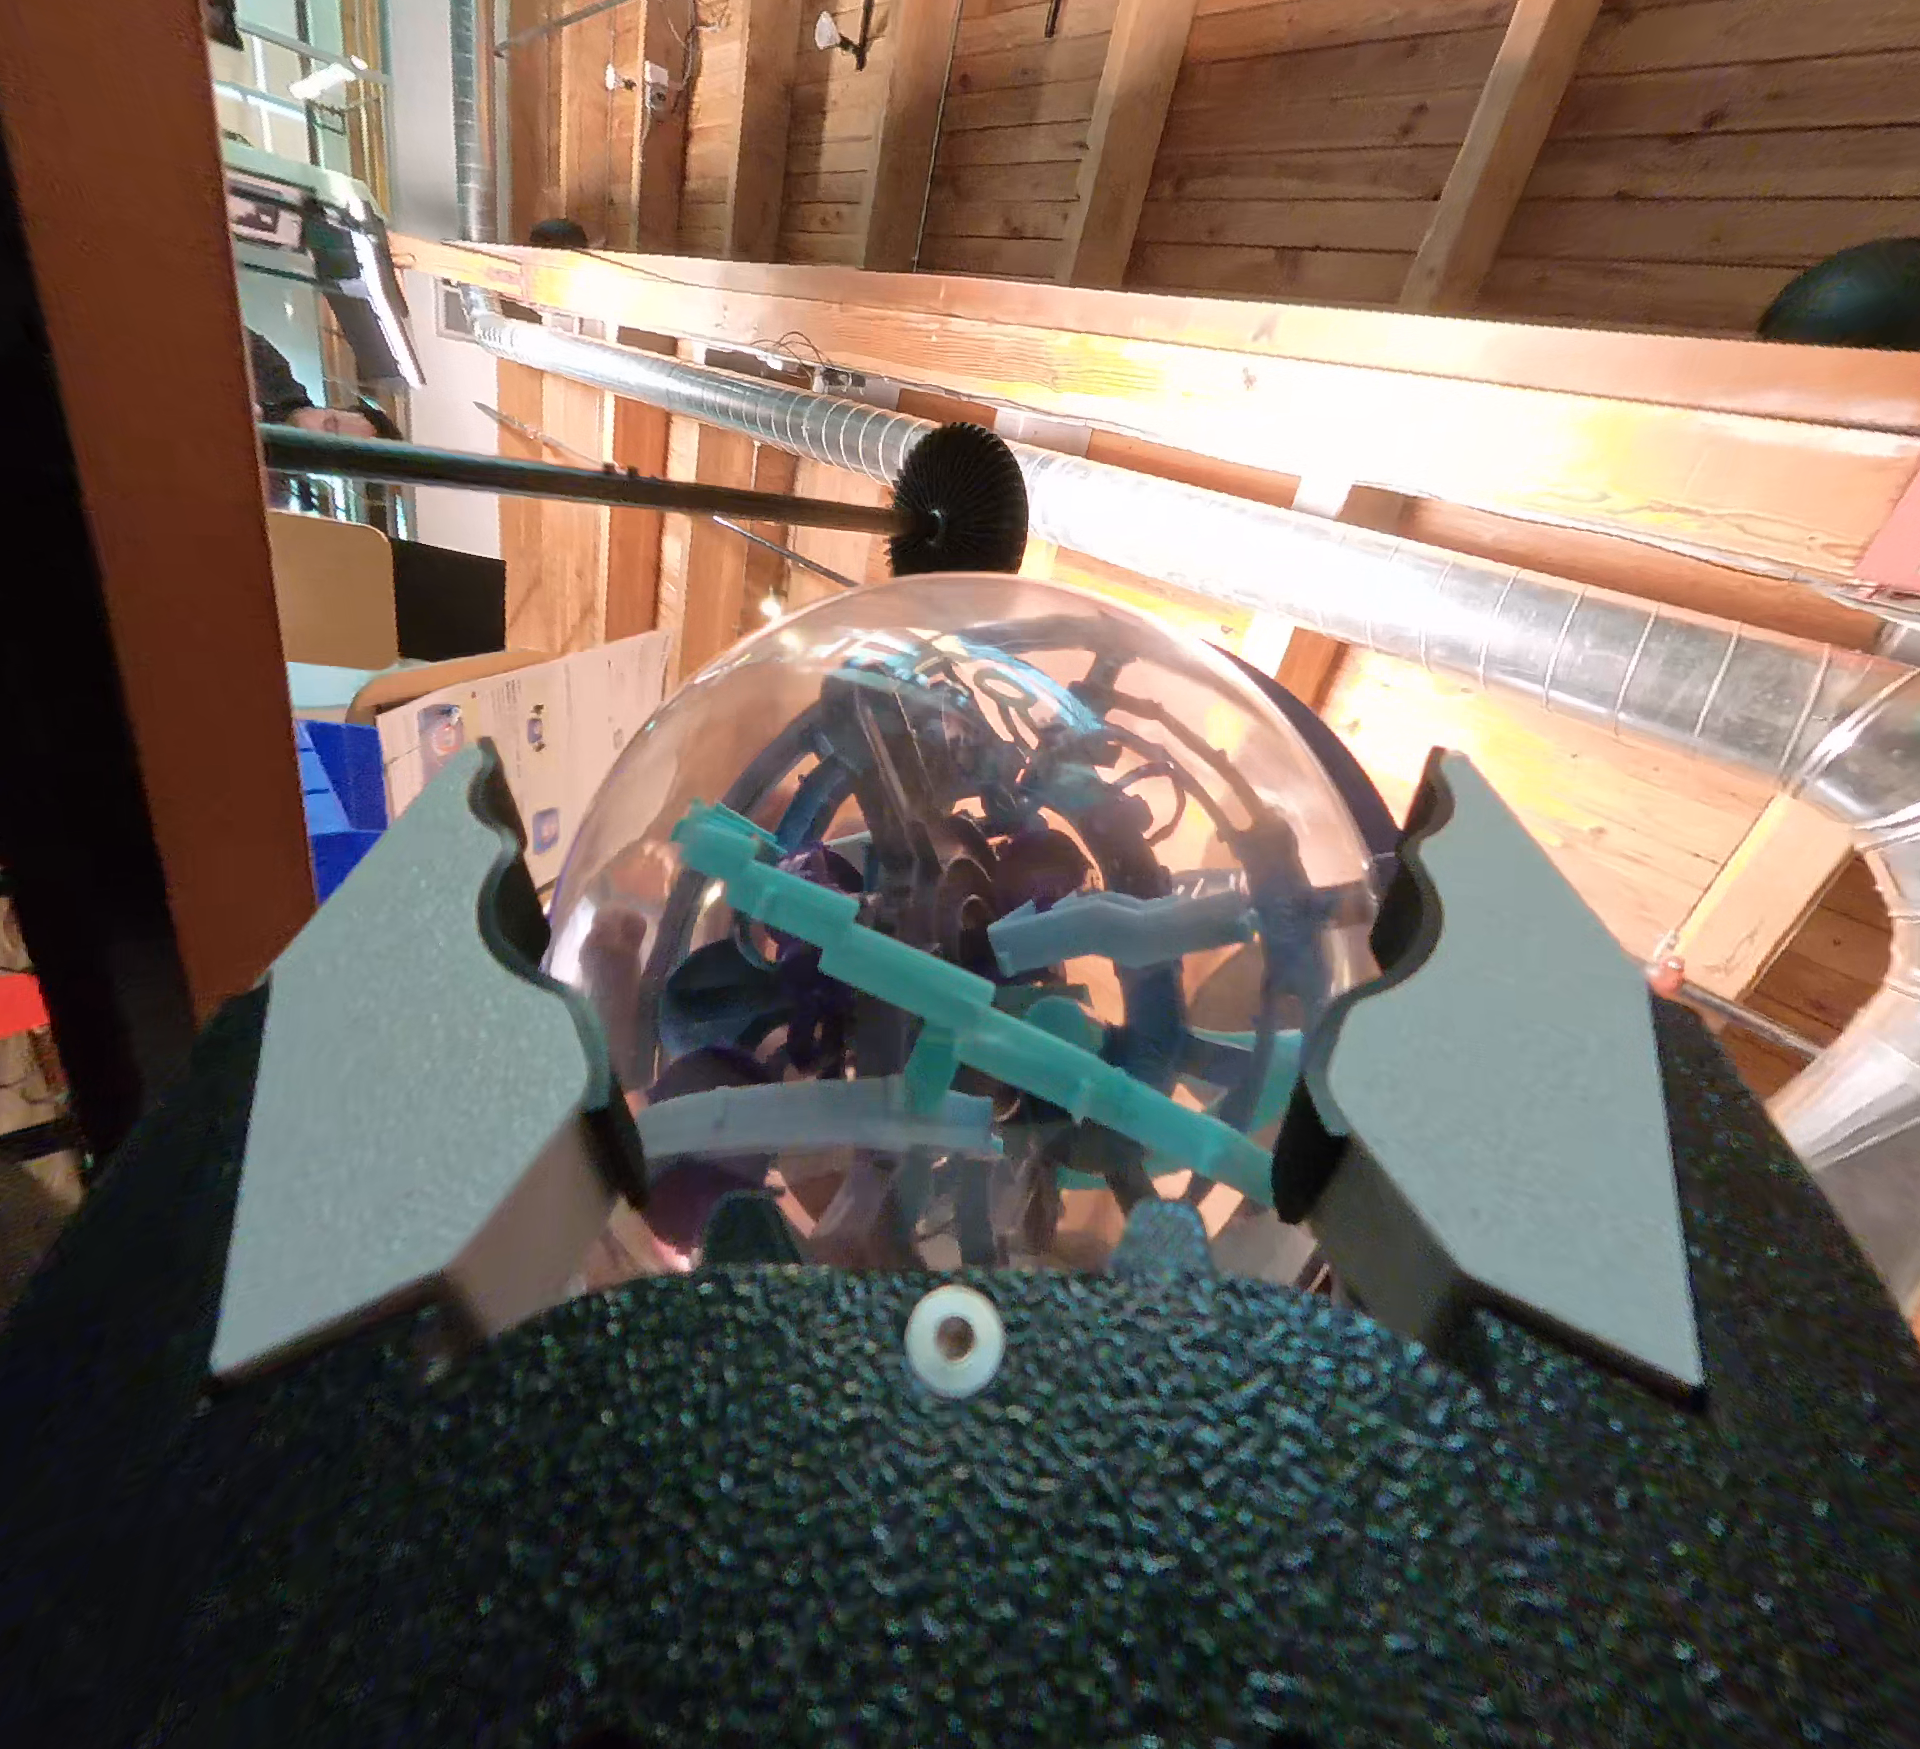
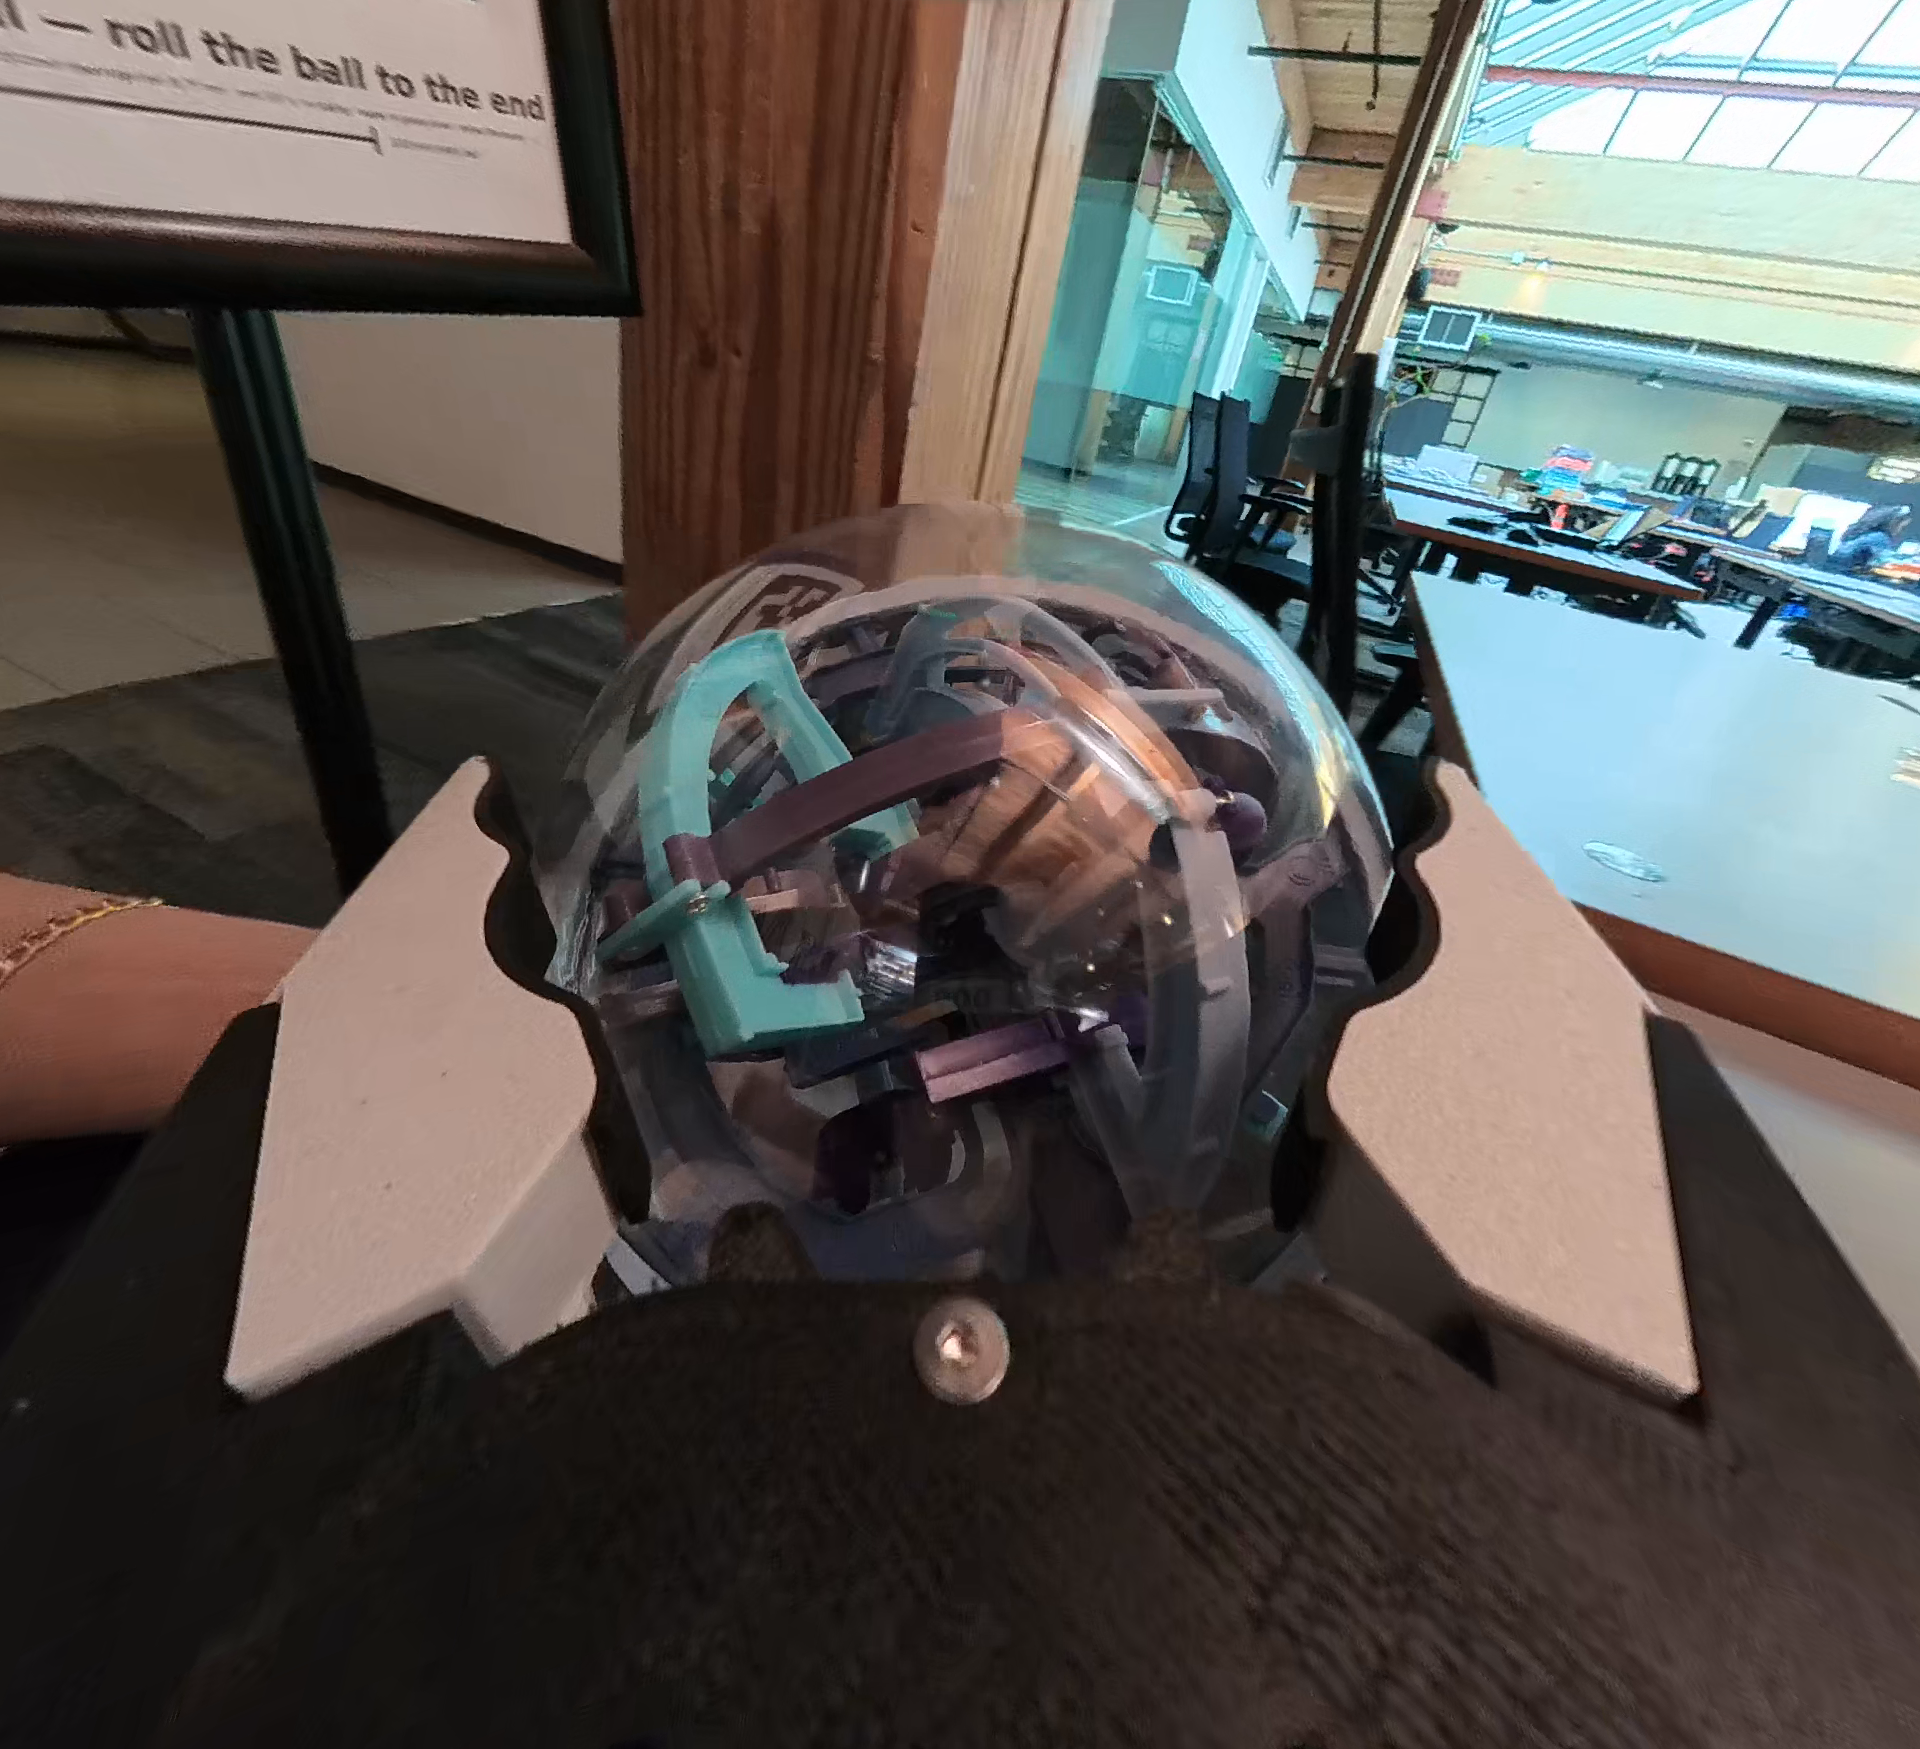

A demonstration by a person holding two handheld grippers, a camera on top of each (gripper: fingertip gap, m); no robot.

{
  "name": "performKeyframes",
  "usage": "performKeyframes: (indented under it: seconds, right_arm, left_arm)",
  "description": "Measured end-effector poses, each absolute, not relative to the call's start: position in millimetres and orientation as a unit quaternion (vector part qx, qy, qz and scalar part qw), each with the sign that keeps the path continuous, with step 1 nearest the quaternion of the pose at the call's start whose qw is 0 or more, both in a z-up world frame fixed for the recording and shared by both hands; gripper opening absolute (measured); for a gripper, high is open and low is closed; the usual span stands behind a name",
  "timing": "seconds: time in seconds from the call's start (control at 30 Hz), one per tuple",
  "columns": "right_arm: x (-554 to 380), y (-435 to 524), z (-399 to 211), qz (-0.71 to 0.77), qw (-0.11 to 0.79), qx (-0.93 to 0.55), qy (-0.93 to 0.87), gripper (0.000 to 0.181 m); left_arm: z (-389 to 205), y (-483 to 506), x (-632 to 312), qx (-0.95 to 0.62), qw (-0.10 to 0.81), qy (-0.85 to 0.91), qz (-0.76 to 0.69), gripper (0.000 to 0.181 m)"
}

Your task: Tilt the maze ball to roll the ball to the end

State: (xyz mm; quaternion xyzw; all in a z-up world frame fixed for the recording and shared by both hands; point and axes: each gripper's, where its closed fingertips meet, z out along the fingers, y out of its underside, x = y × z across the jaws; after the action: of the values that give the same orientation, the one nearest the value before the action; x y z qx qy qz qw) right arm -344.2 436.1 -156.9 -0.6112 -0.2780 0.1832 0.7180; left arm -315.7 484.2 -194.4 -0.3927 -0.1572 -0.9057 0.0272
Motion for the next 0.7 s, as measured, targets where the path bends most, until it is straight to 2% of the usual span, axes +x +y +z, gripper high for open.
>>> performKeyframes:
  seconds: [0.27, 0.47, 0.7]
  right_arm:
    - [-303, 480, -154, 0.157, 0.713, -0.61, -0.308, 0.158]
    - [-312, 493, -163, 0.197, 0.728, -0.578, -0.313, 0.158]
    - [-313, 501, -170, 0.216, 0.723, -0.581, -0.304, 0.158]
  left_arm:
    - [-185, 523, -268, -0.353, 0.006, -0.115, -0.928, 0.158]
    - [-194, 539, -283, -0.366, 0.044, -0.11, -0.923, 0.157]
    - [-204, 546, -285, -0.38, 0.045, -0.133, -0.914, 0.157]
